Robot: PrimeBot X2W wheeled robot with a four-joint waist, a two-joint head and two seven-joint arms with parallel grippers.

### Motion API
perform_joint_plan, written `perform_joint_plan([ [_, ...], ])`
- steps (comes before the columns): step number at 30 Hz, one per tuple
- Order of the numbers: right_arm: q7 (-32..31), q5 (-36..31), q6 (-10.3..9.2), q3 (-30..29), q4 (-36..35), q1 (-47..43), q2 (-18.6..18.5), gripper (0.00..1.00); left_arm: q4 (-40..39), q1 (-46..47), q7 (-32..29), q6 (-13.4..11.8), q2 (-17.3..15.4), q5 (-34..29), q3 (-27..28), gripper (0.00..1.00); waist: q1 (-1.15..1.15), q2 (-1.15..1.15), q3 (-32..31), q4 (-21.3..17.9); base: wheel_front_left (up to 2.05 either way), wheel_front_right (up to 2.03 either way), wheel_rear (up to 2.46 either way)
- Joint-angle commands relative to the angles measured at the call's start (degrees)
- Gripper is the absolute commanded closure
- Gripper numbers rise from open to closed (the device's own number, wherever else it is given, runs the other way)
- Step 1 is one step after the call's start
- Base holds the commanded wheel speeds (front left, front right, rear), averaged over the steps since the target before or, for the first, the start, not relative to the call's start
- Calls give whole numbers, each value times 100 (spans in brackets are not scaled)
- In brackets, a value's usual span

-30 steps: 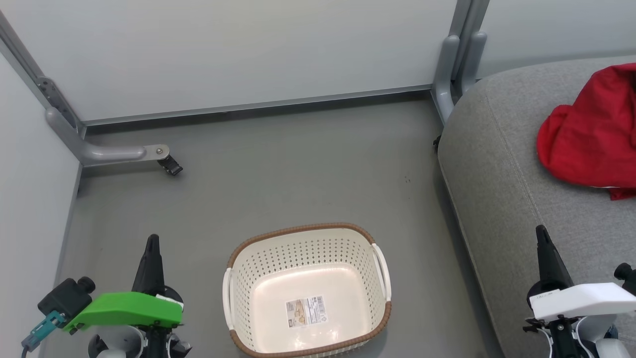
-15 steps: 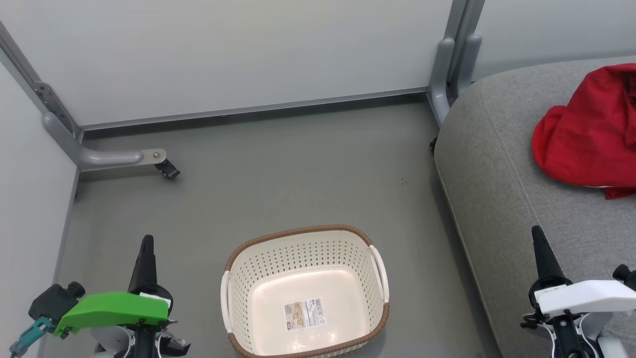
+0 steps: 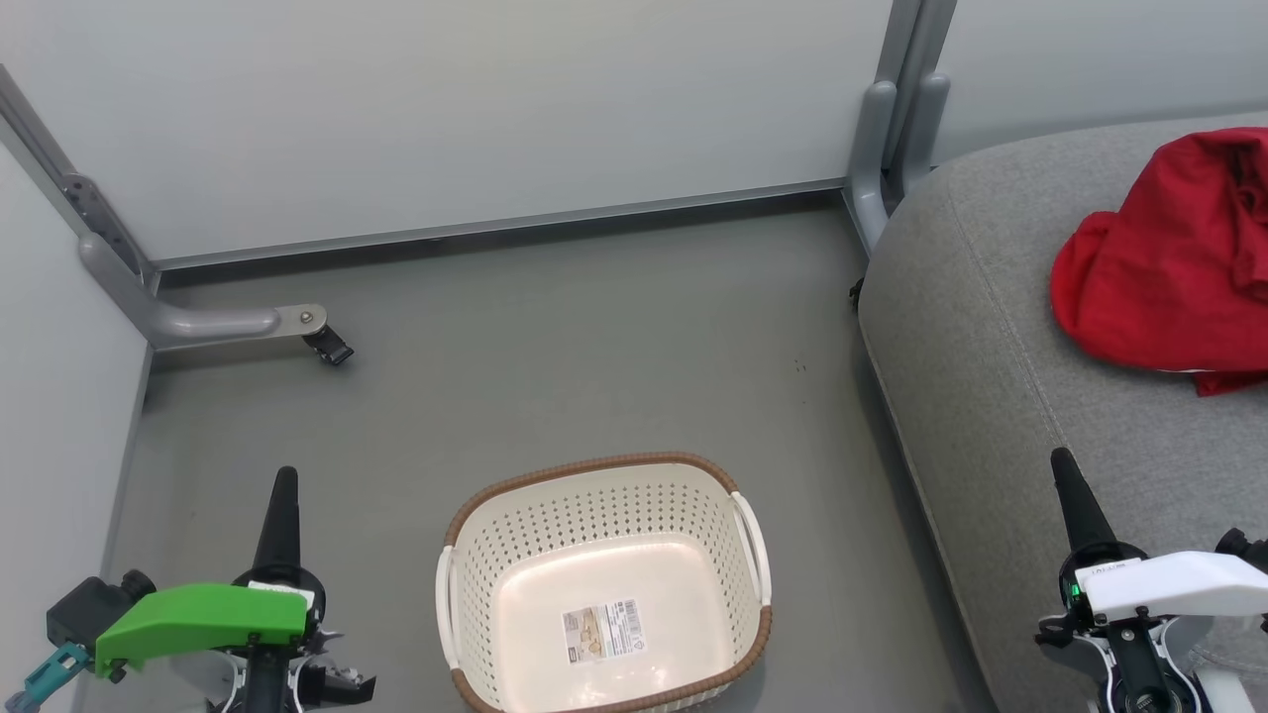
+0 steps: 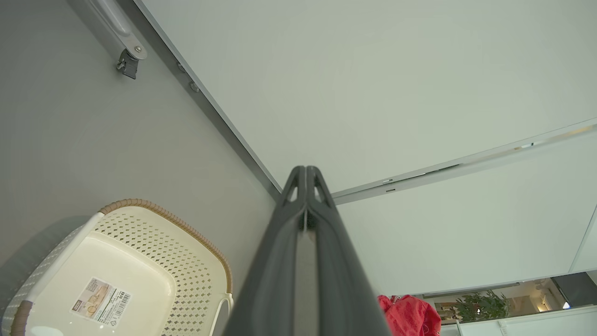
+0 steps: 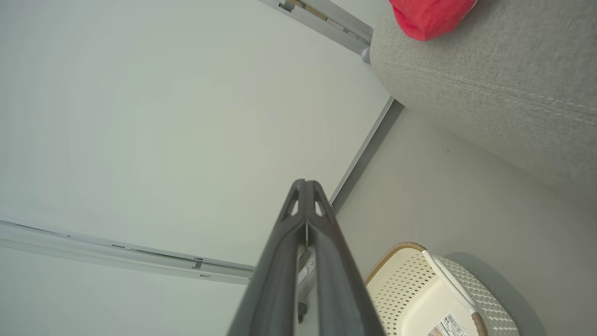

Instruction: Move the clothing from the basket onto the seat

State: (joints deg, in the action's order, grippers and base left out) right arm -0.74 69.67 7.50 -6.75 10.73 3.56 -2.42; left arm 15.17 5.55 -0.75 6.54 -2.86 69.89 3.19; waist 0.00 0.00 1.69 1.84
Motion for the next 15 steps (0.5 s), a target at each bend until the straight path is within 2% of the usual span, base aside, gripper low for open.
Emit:
perform_joint_plan([
  [1, -38, 144, 0, 0, -7, 103, -46, 100, -57, 100, -41, 29, -9, 157, 36, 100, 0, 0, -5, -5, 0, 0, 0],
  [15, -223, 847, -1, 7, 112, 177, -50, 100, -76, 108, -229, 56, -8, 852, 145, 100, 0, 0, -48, -57, 0, 0, 0],
])
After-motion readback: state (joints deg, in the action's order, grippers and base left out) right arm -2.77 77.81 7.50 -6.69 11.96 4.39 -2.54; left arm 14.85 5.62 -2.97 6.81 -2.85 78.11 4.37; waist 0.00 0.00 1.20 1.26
